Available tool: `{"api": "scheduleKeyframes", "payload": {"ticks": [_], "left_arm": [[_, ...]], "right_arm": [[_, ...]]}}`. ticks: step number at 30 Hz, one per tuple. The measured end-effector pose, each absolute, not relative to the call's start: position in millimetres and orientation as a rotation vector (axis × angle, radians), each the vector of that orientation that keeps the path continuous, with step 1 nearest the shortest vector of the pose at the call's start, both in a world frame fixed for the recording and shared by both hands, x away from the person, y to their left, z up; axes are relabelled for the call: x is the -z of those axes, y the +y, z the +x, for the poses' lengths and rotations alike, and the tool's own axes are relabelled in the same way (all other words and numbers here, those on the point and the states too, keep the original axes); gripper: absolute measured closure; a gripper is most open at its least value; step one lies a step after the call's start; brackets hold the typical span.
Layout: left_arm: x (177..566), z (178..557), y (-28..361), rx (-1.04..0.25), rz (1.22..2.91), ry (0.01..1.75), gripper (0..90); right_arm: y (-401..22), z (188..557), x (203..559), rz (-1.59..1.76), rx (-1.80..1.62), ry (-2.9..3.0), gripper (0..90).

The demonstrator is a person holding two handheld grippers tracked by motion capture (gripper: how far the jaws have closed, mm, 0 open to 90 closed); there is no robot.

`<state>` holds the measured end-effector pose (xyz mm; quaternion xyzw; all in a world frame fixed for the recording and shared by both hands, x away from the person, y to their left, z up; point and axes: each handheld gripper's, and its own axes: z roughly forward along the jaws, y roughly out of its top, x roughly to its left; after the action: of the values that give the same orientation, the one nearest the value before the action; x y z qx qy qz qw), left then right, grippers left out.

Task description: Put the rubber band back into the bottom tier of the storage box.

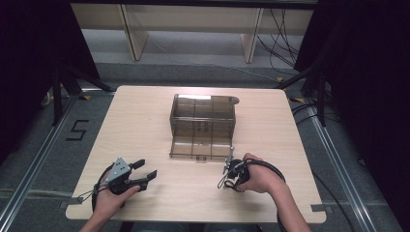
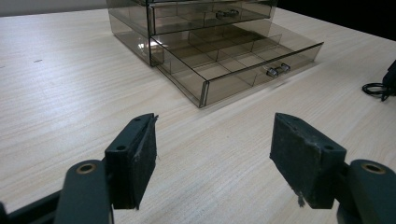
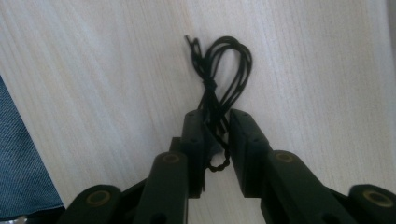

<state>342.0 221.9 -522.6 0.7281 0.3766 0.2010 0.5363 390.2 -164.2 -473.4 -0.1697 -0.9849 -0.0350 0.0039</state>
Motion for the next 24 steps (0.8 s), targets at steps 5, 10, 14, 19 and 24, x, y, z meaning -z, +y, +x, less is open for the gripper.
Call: {"api": "scheduleKeyframes", "payload": {"ticks": [5,10,14,19,24], "left_arm": [[523.1,342.5,221.8,-0.476,1.729,0.889,31.1],[522.6,342.0,222.0,-0.478,1.733,0.896,31.1],[522.6,342.0,222.0,-0.478,1.735,0.895,31.1],[522.8,342.2,221.9,-0.477,1.732,0.892,31.1],[523.1,342.5,221.7,-0.474,1.730,0.888,31.1]], "right_arm": [[-163.3,390.0,473.2,-0.536,0.112,-3.091,84.3],[-162.3,390.2,473.5,-0.526,0.100,-3.086,86.0],[-163.3,392.4,472.5,-0.493,0.120,-3.088,87.2],[-162.1,389.4,468.8,-0.553,0.120,-3.079,87.5],[-164.1,389.7,466.9,-0.568,0.121,-3.080,87.6]]}}
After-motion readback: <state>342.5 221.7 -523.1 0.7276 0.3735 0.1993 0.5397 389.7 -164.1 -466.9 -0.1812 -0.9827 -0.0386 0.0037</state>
